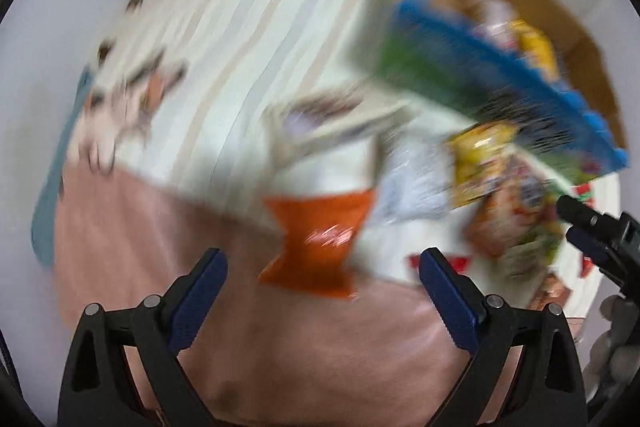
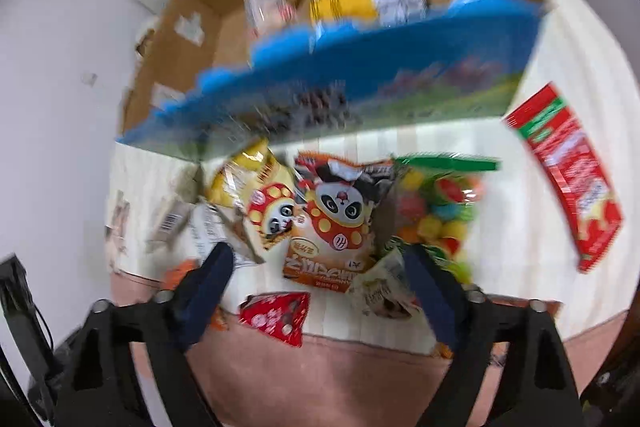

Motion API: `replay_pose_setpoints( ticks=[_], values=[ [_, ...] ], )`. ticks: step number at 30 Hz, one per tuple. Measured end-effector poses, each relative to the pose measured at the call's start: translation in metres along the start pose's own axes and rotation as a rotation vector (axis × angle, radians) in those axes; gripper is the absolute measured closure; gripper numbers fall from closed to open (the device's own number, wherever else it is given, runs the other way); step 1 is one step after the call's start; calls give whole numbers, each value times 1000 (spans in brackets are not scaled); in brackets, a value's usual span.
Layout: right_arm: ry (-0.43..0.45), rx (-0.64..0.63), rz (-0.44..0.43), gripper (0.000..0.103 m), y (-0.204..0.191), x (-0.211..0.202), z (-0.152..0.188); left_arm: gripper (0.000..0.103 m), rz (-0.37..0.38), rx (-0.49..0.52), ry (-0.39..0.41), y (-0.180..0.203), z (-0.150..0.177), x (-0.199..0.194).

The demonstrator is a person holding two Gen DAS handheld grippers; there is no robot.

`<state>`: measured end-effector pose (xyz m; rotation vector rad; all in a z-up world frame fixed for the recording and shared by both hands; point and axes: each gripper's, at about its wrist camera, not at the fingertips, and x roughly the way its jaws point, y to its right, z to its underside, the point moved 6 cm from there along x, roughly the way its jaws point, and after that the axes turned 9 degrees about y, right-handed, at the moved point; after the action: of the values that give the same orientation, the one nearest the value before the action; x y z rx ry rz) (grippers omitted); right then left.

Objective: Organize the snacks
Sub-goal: 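Grasp the orange chip bag with left tool while right grasps the panda-print bag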

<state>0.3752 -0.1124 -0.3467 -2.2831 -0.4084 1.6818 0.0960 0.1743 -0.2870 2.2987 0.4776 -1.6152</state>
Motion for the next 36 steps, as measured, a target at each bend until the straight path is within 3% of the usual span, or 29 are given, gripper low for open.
replay_pose_setpoints(
  ticks=[4, 9, 11, 12, 13, 16, 23, 30, 36],
  values=[
    [-28, -2, 89, 21, 3, 39, 4, 5, 2, -28, -76, -13, 12, 35],
    [-57, -29, 191, 22, -4, 68, 2, 5, 51, 35, -150, 0, 14, 82],
    [-57, -36, 221, 24, -7, 76, 2, 22, 73, 37, -143, 2, 11, 91],
    [-57, -39, 225, 31, -10, 79, 2, 36, 78, 33, -140, 1, 10, 93],
    [-69, -18, 224, 38, -10, 82, 4, 41, 81, 29, -136, -1, 8, 94],
    [-64, -9, 234, 43, -11, 81, 8, 55, 105, 13, -117, -8, 2, 92],
    [-39, -54, 223, 48, -30, 60, 26, 57, 160, 50, -126, -23, 5, 87],
    [-20, -106, 151, 49, -54, 10, 72, 57, 201, 173, -176, -21, 56, 64],
    [-134, -101, 140, 49, -38, 1, 134, 57, 192, 256, -235, -19, 107, 70]
  ],
)
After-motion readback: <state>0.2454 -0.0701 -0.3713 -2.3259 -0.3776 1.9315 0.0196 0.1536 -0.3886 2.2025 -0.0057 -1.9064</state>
